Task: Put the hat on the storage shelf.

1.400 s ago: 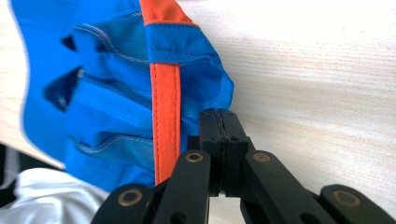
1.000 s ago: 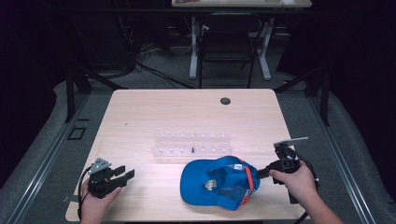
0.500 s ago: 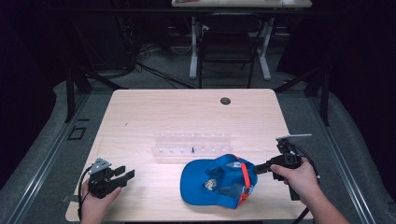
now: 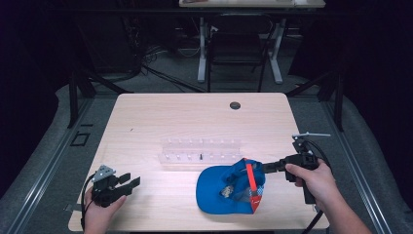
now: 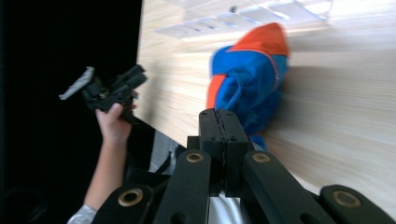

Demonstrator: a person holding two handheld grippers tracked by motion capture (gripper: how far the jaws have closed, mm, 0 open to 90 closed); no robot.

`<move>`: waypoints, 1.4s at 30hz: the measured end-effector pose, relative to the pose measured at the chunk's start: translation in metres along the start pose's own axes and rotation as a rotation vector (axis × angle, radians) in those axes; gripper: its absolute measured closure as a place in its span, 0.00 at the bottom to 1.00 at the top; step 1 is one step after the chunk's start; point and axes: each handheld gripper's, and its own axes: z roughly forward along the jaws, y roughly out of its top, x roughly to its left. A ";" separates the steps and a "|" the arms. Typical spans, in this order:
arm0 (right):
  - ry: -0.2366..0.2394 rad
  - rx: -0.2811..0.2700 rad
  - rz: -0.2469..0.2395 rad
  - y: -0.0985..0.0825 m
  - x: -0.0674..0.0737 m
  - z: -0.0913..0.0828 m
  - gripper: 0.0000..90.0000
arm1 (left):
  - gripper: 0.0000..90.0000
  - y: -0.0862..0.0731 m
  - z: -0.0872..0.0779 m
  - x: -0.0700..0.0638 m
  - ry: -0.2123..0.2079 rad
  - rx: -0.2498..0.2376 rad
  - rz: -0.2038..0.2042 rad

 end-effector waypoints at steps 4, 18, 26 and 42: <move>0.045 -0.008 -0.008 0.001 0.009 -0.002 1.00 | 0.57 0.000 0.000 0.000 -0.001 0.001 0.002; 0.179 -0.060 -0.020 0.007 0.030 -0.013 1.00 | 0.57 0.000 0.001 -0.002 -0.001 0.000 0.005; 0.217 -0.079 -0.020 0.009 0.037 -0.018 1.00 | 0.57 0.000 0.001 -0.003 -0.002 0.001 0.012; 0.279 -0.102 -0.021 0.015 0.063 -0.026 1.00 | 0.58 0.005 -0.004 -0.011 -0.016 -0.049 0.028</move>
